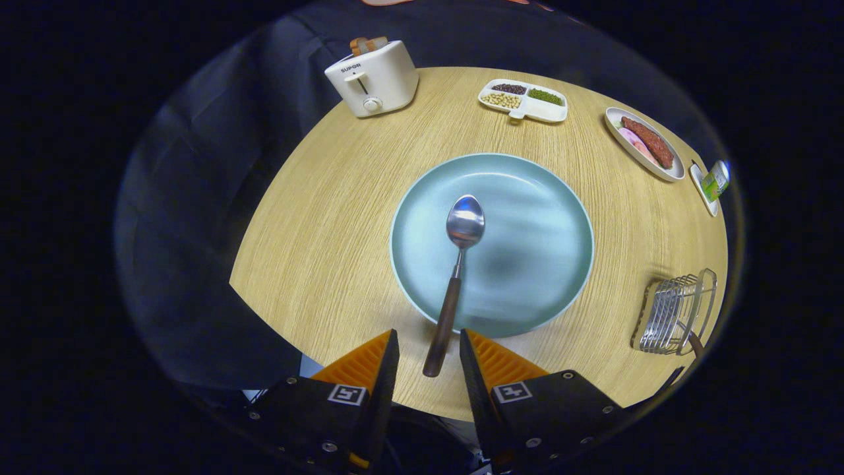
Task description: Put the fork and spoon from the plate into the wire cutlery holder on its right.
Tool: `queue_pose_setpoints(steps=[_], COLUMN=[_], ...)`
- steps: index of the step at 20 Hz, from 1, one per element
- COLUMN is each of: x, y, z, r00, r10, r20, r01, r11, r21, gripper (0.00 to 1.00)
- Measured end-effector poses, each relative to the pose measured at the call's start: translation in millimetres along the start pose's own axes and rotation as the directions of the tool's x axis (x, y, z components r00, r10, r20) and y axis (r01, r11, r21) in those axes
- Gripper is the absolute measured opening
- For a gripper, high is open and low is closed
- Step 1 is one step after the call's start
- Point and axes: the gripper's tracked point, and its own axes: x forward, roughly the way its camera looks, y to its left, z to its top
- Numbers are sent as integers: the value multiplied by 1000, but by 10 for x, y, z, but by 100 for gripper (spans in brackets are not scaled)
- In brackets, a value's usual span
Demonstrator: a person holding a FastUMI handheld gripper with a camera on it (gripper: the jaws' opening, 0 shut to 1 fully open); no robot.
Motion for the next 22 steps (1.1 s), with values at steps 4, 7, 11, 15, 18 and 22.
queue_pose_setpoints(steps=[4, 7, 11, 15, 18, 22], x=[144, 179, 183, 188, 143, -19], y=[-3, 6, -86, -137, -136, -171], z=[-87, -60, -18, 27, 21, 34], r00=[999, 999, 999, 998, 998, 999], r10=[-12, -17, -46, -64, -54, -20], r20=[-36, -35, -21, 5, 15, 38], r01=[12, 19, 47, 63, 53, 17], r11=[1000, 999, 998, 997, 998, 998], r21=[7, 31, 50, 37, 35, 60], gripper=[48, 41, 23, 10, 8, 8])
